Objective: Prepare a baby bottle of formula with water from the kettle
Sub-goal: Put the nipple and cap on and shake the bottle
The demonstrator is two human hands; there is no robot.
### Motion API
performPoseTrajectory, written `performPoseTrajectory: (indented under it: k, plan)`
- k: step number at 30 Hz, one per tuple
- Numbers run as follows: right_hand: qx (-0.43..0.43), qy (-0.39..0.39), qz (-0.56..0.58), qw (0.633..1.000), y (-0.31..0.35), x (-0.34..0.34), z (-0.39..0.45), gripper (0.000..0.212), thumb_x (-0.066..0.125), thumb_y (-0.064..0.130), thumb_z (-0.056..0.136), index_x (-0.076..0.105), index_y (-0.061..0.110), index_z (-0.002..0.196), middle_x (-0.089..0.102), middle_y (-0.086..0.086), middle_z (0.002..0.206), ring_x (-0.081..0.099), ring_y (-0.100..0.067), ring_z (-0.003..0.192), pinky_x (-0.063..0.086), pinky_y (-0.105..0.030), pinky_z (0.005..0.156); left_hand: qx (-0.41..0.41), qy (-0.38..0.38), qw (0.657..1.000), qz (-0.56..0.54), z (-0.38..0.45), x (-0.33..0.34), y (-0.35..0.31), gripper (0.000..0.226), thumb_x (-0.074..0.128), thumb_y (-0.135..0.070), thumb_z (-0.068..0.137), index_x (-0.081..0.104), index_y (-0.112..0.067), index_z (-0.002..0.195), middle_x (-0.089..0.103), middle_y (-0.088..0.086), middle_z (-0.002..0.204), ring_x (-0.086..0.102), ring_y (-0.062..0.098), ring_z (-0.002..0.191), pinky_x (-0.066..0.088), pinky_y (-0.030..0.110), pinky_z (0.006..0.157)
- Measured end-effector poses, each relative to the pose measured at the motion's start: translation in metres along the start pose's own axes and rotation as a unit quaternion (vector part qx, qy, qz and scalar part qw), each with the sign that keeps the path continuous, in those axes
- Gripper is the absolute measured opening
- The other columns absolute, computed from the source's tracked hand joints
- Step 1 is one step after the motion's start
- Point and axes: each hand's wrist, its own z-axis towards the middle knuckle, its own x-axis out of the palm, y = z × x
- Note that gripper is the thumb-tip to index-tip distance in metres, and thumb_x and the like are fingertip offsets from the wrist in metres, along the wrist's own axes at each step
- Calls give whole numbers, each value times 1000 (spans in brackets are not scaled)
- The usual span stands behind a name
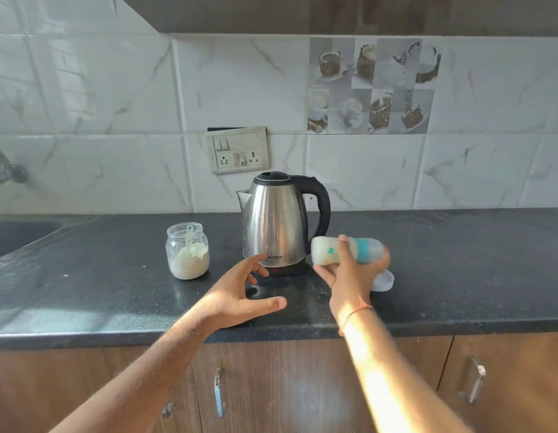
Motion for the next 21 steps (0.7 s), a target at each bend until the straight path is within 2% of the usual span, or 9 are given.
performPoseTrajectory:
  k: [3, 5, 7, 10, 12, 15, 16, 19, 21]
  plan:
    - [71, 127, -123, 982, -4, -1, -6, 66, 88, 25, 93, 49, 45, 141, 66, -16, 137, 80, -40, 104, 68, -57, 66, 3, -3, 1000, 5, 1, 0, 1, 123, 80, -86, 61, 38, -41, 168, 61, -24, 136, 59, -1, 124, 47, 12, 98]
    - [12, 74, -111, 991, -3, 3, -9, 67, 87, 23, 94, 47, 42, 143, 63, -12, 138, 77, -39, 111, 68, -55, 65, -2, -3, 1000, -2, 1, -1, 1, 121, 80, -86, 62, 38, -44, 167, 61, -25, 137, 60, 0, 125, 49, 17, 102]
    - [-14, 11, -21, 1000, -1, -4, -1, 66, 83, 20, 97, 41, 38, 145, 58, -11, 141, 75, -40, 116, 68, -52, 65, -2, 0, 1000, 1, 0, 0, 0, 119, 80, -87, 62, 37, -47, 166, 60, -26, 137, 60, 0, 126, 46, 15, 100]
    - [65, 151, -133, 977, -2, -3, -6, 68, 87, 25, 94, 47, 42, 145, 65, -18, 139, 79, -42, 106, 68, -55, 64, -1, 0, 1000, 7, 1, 1, 2, 121, 80, -88, 62, 37, -45, 167, 61, -26, 136, 60, -1, 124, 48, 17, 102]
    - [63, 136, -162, 975, -4, 2, -8, 69, 89, 24, 92, 49, 45, 144, 67, -15, 137, 79, -41, 107, 67, -56, 66, -2, -4, 1000, 6, 1, 0, 3, 122, 81, -87, 62, 37, -44, 168, 62, -26, 136, 60, 0, 124, 46, 14, 99]
    - [-14, 7, -27, 999, -3, -5, 2, 66, 84, 21, 97, 42, 38, 144, 60, -9, 138, 76, -41, 113, 69, -54, 67, -5, -1, 1000, 4, 0, 0, 1, 120, 79, -87, 64, 36, -45, 168, 59, -29, 136, 59, -1, 126, 44, 10, 95]
    - [7, 25, -25, 999, 0, -4, 2, 65, 84, 22, 97, 42, 37, 145, 61, -10, 138, 77, -42, 112, 69, -54, 67, -4, 0, 1000, 4, 0, 1, 1, 121, 79, -87, 64, 35, -44, 168, 59, -29, 136, 59, -2, 126, 44, 9, 94]
    - [65, 153, -169, 972, -3, -2, -6, 70, 89, 26, 92, 48, 43, 146, 68, -16, 136, 80, -40, 106, 68, -58, 67, -5, 1, 1000, 4, 0, 0, 0, 122, 80, -86, 63, 37, -42, 169, 61, -26, 136, 59, -2, 124, 44, 9, 94]
    - [8, 79, -125, 989, -4, 2, -8, 70, 87, 23, 93, 46, 41, 146, 66, -12, 136, 78, -37, 109, 68, -56, 67, -8, 2, 1000, 0, -1, -2, 0, 121, 79, -87, 63, 37, -43, 168, 60, -27, 137, 59, -1, 125, 44, 12, 97]
